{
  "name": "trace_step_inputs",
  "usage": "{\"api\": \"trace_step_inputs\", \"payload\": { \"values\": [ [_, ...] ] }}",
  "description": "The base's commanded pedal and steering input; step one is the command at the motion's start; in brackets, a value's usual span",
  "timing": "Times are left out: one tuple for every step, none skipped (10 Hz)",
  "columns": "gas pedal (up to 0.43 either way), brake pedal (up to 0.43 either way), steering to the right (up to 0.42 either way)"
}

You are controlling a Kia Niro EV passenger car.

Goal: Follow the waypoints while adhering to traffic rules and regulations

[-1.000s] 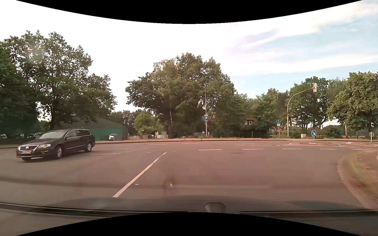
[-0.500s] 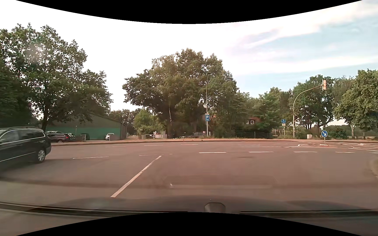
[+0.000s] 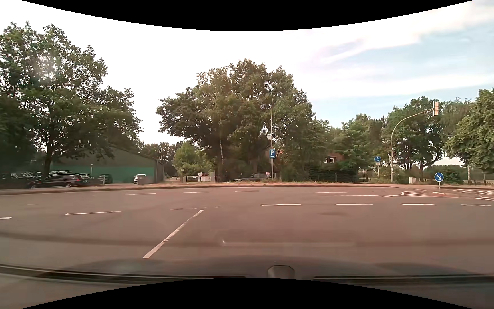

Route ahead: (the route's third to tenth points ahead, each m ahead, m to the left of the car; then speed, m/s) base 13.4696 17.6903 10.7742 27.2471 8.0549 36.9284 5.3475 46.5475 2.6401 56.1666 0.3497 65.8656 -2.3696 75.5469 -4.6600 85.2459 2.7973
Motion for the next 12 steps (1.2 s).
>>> {"api": "trace_step_inputs", "payload": {
  "values": [
    [0.000, 0.024, -0.008],
    [0.000, 0.030, -0.010],
    [0.000, 0.024, -0.011],
    [0.000, 0.037, -0.011],
    [0.000, 0.018, -0.011],
    [0.000, 0.073, -0.011],
    [0.000, 0.079, -0.012],
    [0.000, 0.085, -0.011],
    [0.000, 0.110, -0.011],
    [0.000, 0.134, -0.011],
    [0.000, 0.171, -0.011],
    [0.000, 0.195, -0.011]
  ]
}}
